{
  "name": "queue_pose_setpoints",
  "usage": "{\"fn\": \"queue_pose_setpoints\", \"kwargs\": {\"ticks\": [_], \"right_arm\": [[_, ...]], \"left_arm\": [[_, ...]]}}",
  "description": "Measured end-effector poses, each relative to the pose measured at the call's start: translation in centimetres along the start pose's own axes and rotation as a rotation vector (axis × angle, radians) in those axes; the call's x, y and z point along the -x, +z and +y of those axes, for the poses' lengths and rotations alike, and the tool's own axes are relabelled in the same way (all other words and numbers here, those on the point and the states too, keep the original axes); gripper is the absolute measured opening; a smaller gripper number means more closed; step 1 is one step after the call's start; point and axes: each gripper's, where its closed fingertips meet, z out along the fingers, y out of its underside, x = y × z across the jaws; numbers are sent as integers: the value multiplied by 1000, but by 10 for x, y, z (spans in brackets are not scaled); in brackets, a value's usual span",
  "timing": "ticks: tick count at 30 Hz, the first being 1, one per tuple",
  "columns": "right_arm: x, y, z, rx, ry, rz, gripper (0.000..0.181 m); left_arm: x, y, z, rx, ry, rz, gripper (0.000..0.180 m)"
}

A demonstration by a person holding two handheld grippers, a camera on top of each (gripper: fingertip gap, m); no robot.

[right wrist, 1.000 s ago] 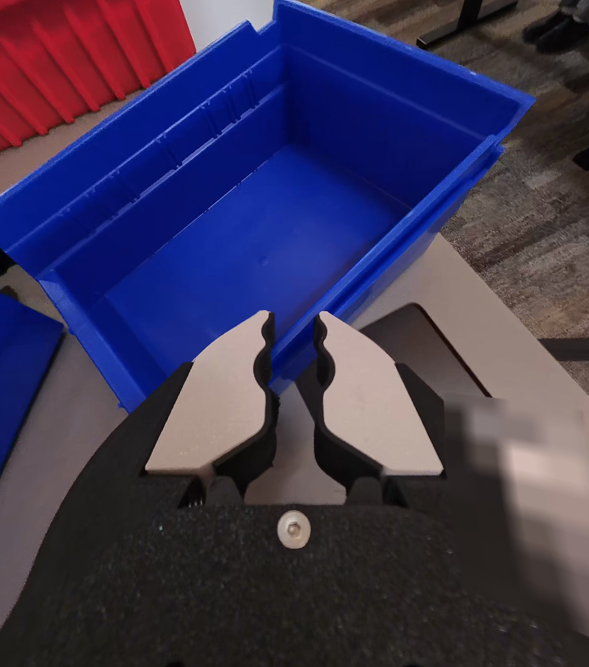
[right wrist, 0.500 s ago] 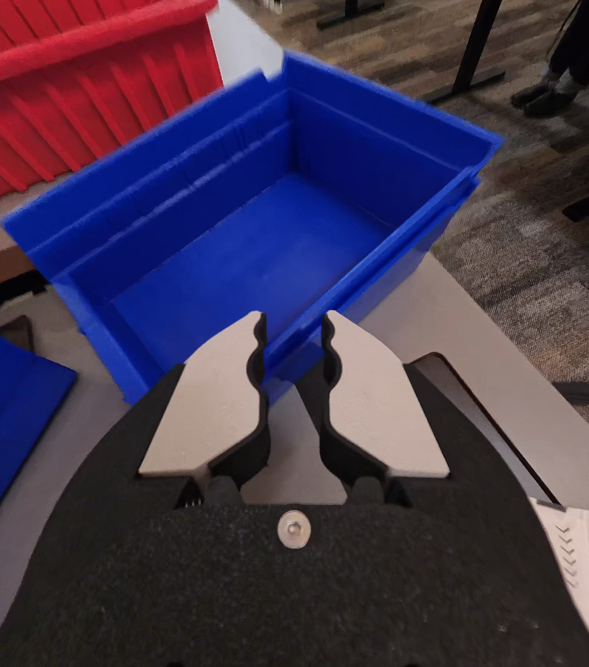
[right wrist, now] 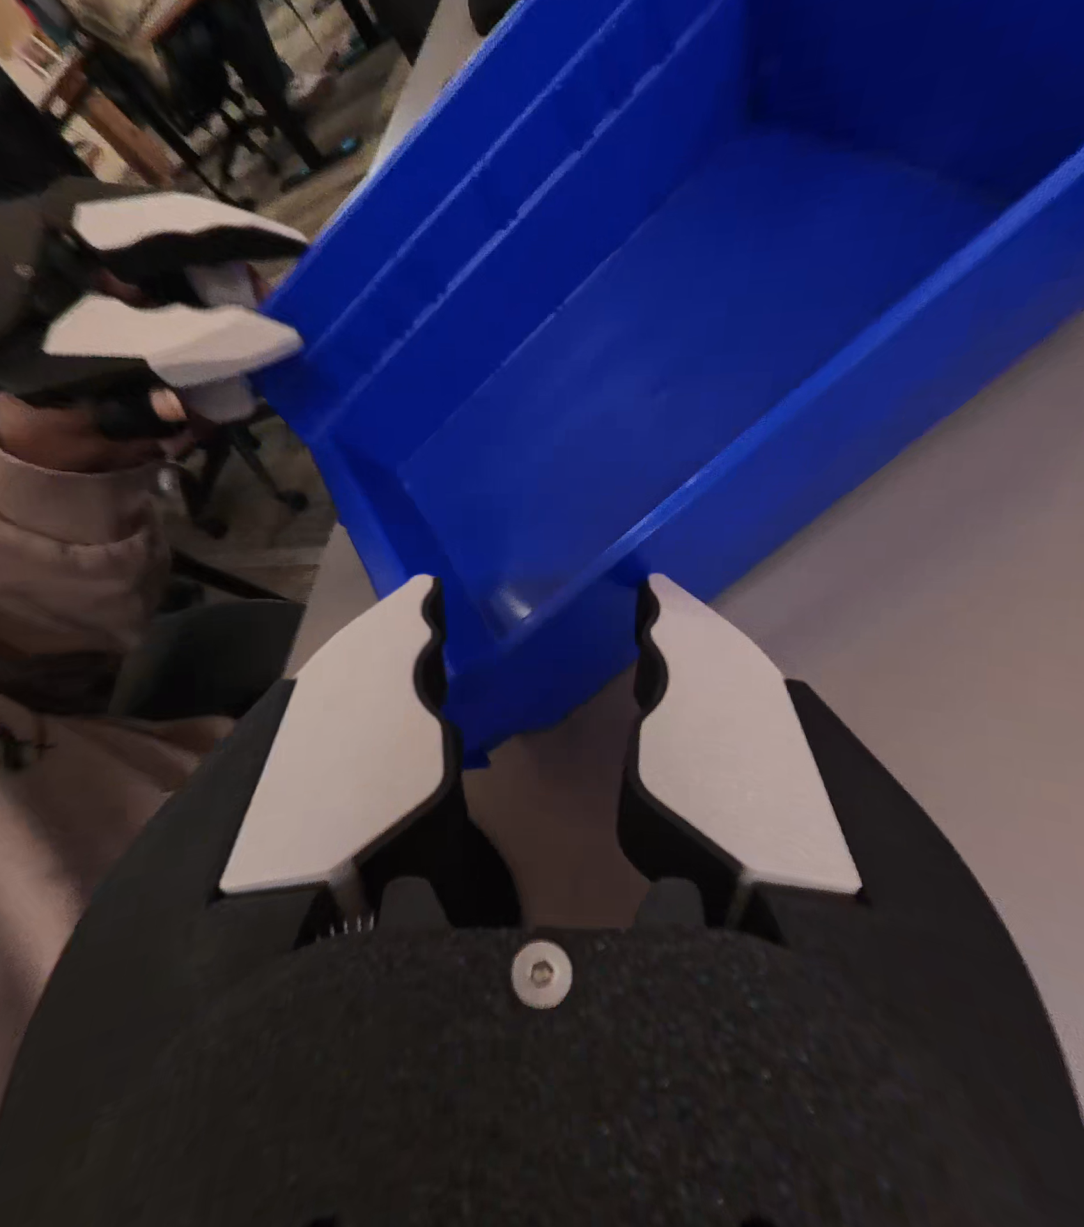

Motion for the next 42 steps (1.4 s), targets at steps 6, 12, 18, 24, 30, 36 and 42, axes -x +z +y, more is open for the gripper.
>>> {"fn": "queue_pose_setpoints", "kwargs": {"ticks": [6, 12, 18, 24, 30, 36, 42], "right_arm": [[-6, 22, -18, -1, -109, 116, 47], [-17, 21, -27, -49, -91, 143, 44], [-34, 16, -37, -70, -128, 203, 37], [-16, -25, -47, -210, -98, 176, 56], [28, -127, -28, -384, -207, 358, 55], [58, -221, 32, -516, -239, 668, 54], [50, -283, 103, -544, -186, 886, 50]], "left_arm": [[37, -6, 2, -26, 35, -172, 20], [29, 4, 4, -61, 140, -247, 7], [20, 7, 5, -79, 142, -244, 14], [20, -38, -21, -171, 118, -307, 35], [-66, -64, -65, -370, 33, 7, 27], [-167, -42, -89, -468, -1, 326, 21], [-254, 7, -126, -484, 44, 489, 22]]}}
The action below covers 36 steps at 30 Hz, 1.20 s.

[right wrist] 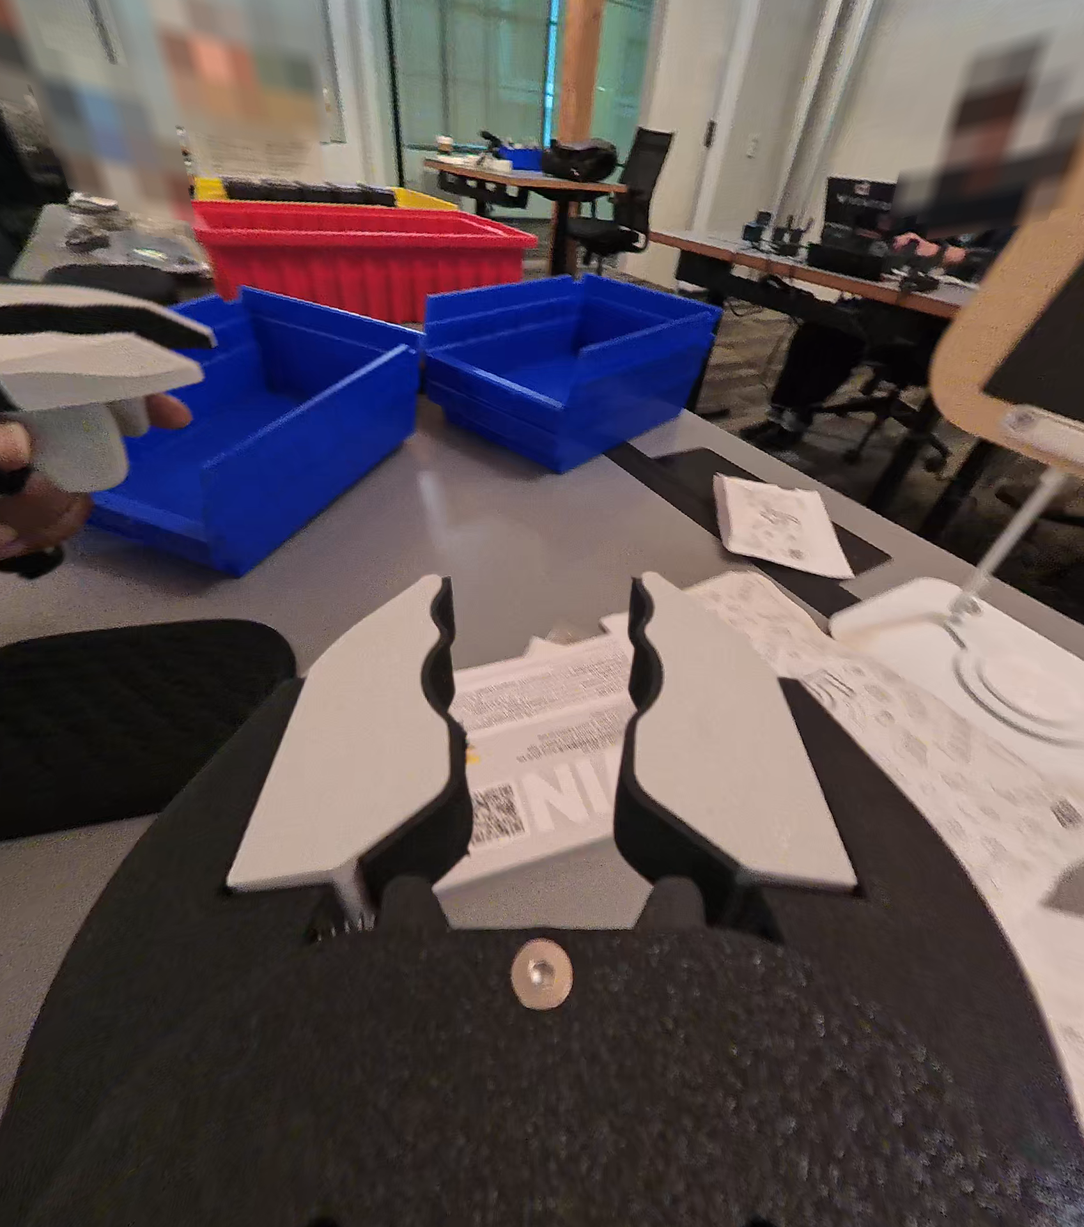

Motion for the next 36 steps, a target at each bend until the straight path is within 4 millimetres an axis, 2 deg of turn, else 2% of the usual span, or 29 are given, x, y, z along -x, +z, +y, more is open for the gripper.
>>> {"fn": "queue_pose_setpoints", "kwargs": {"ticks": [4, 7, 11, 14, 17, 20, 22, 25, 27, 30, 36], "right_arm": [[-34, -16, 23, 35, 13, 17, 48], [-59, -16, 32, 48, -14, -30, 48], [-93, -12, 35, 42, 38, -90, 47], [-119, -17, 30, 29, 87, -44, 47], [-127, -34, 31, 10, 129, 34, 47], [-129, -61, 38, -2, 113, 137, 46], [-132, -76, 44, 4, 91, 209, 46], [-140, -93, 54, -7, 106, 270, 45], [-146, -100, 62, -22, 114, 295, 44], [-149, -100, 75, -16, 131, 276, 44], [-156, -108, 87, -34, 159, 246, 46]], "left_arm": [[-8, 68, 7, 24, 5, 12, 24], [-6, 111, 16, 51, 38, -28, 26], [1, 146, 37, 112, 60, -85, 26], [3, 164, 51, 163, 56, -81, 25], [10, 191, 64, 205, 60, -72, 25], [27, 227, 80, 245, 92, -91, 26], [41, 253, 99, 313, 68, -100, 29], [55, 281, 128, 410, -10, -117, 37], [60, 296, 141, 448, 28, -124, 39], [60, 313, 158, 526, 159, -93, 46], [60, 330, 190, 635, 315, -26, 50]]}}
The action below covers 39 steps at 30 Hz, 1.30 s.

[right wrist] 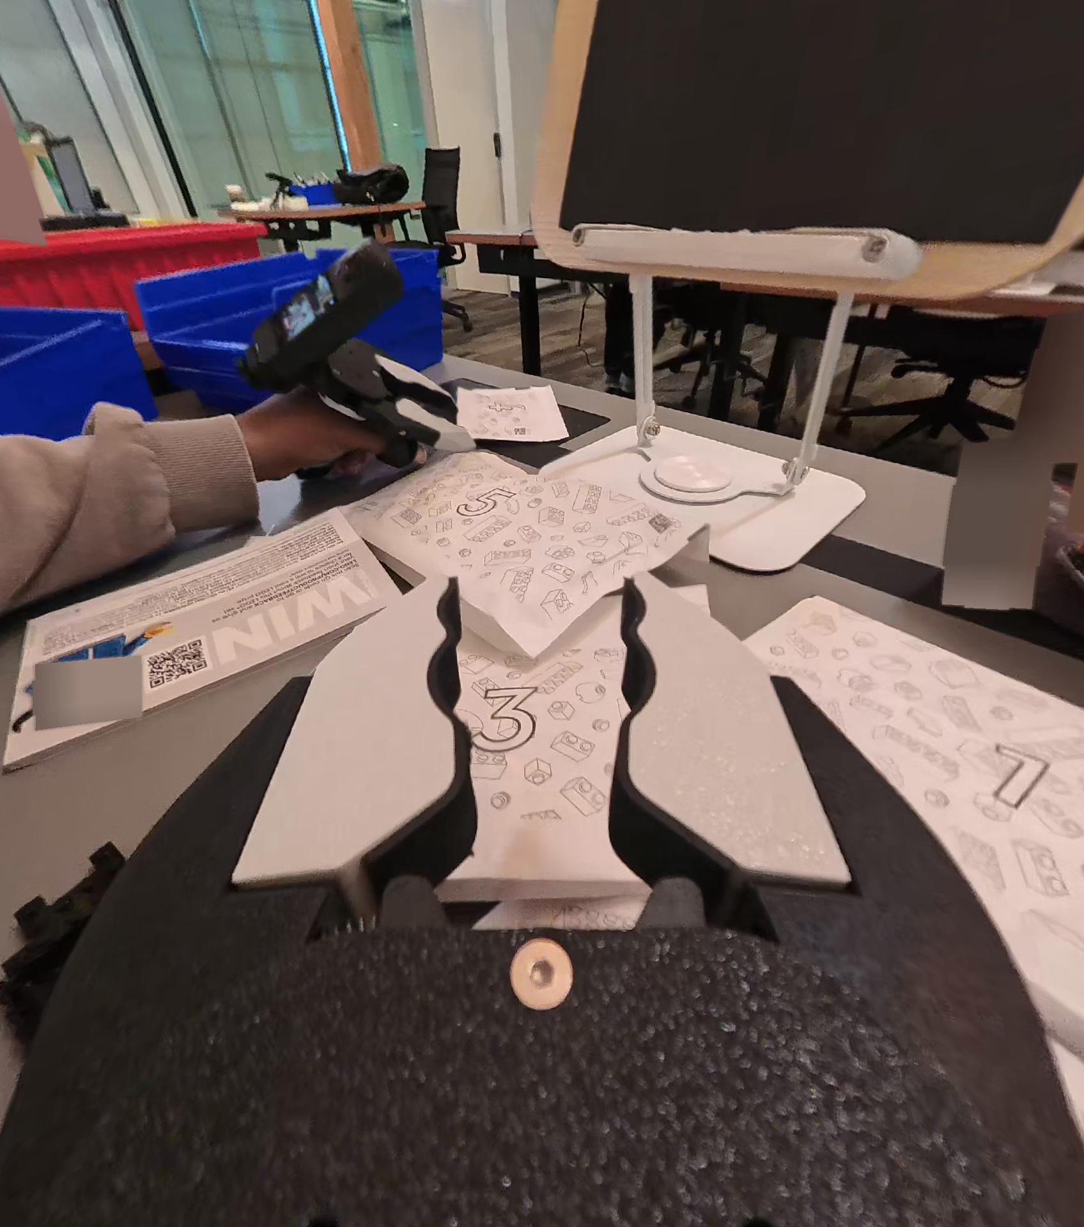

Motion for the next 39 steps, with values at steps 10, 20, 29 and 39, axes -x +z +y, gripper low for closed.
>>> {"fn": "queue_pose_setpoints", "kwargs": {"ticks": [10, 20, 29, 39], "right_arm": [[-1, -7, -6, -64, 189, -66, 47], [1, -8, -10, -82, 52, 3, 42], [10, -31, -22, -30, 96, -179, 46], [-32, -55, -38, -85, 224, -256, 45]], "left_arm": [[12, 6, 10, 34, 114, -135, 0], [8, -87, 0, -81, 41, -111, 0], [8, -30, 6, -3, 275, 37, 43], [25, 22, 7, 192, 446, 135, 36]]}}
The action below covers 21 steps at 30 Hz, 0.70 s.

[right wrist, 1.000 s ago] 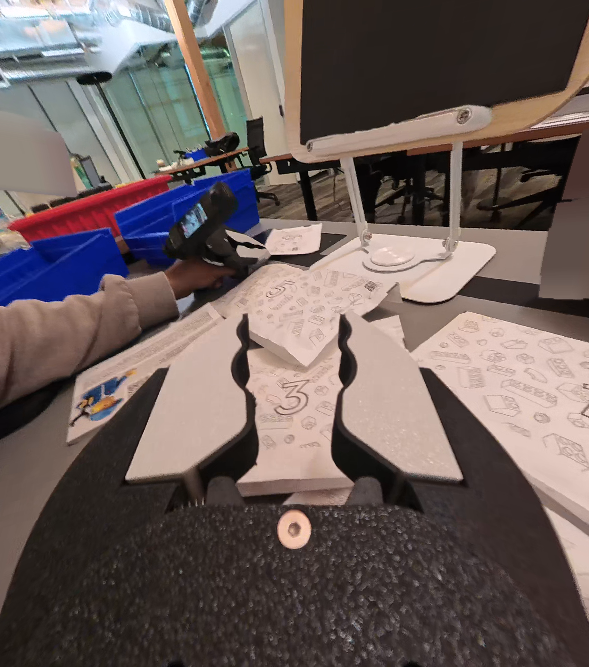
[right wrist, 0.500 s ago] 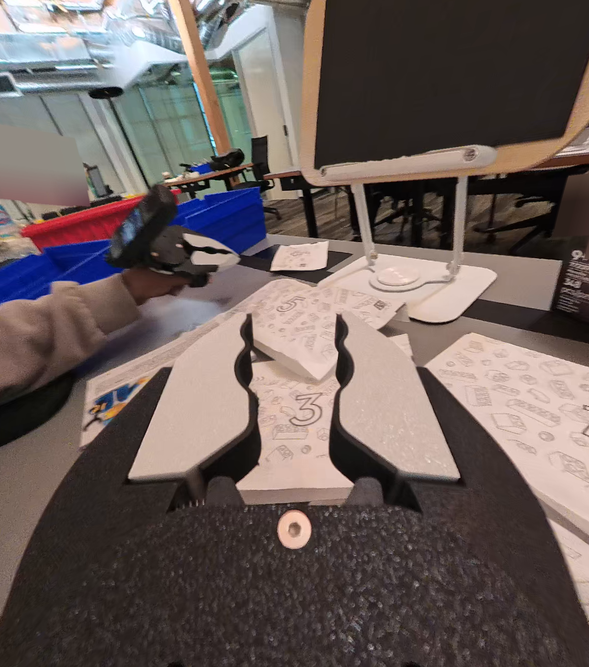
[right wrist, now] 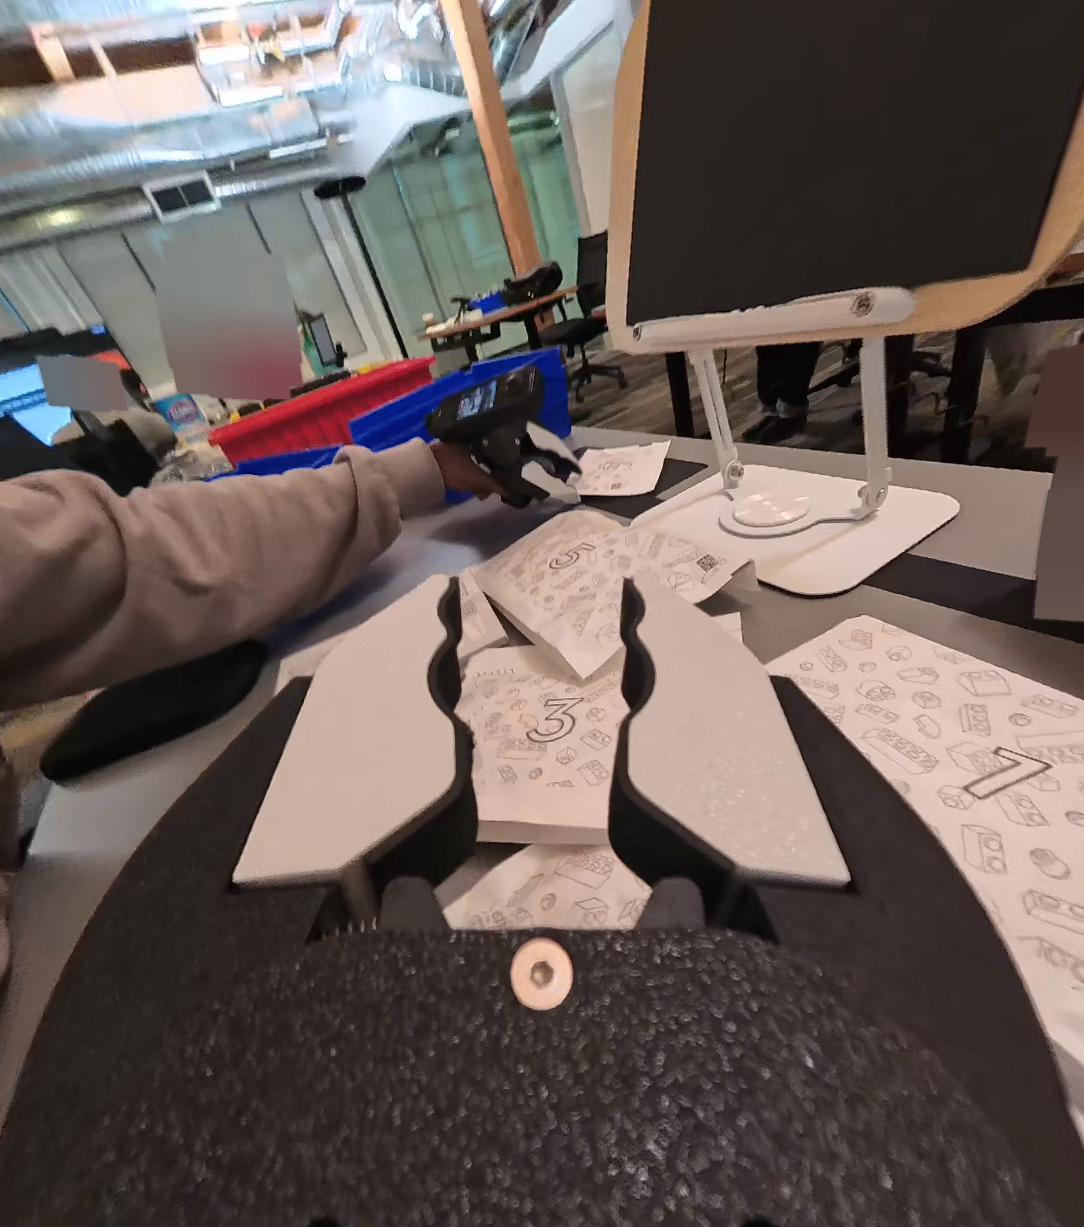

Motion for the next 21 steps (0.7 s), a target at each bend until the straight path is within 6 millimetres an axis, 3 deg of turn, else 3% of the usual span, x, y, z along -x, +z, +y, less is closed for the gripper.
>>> {"fn": "queue_pose_setpoints", "kwargs": {"ticks": [4, 7, 11, 14, 17, 21], "right_arm": [[20, -10, -7, -39, -36, 43, 44], [40, -4, -11, -7, -125, 115, 39], [51, 16, -10, 126, -288, 312, 33], [74, 28, -7, 121, -343, 334, 25], [89, 30, -2, 101, -381, 327, 18], [92, 27, -4, 108, -436, 337, 2]], "left_arm": [[1, 4, 17, 47, 88, -78, 7], [-3, -10, 20, 1, -26, -135, 0], [-19, -50, 19, -32, -159, -217, 0], [-40, -83, 19, -23, -198, -257, 0], [-55, -112, 26, -10, -234, -297, 0], [-71, -148, 32, -81, -384, -295, 9]]}}
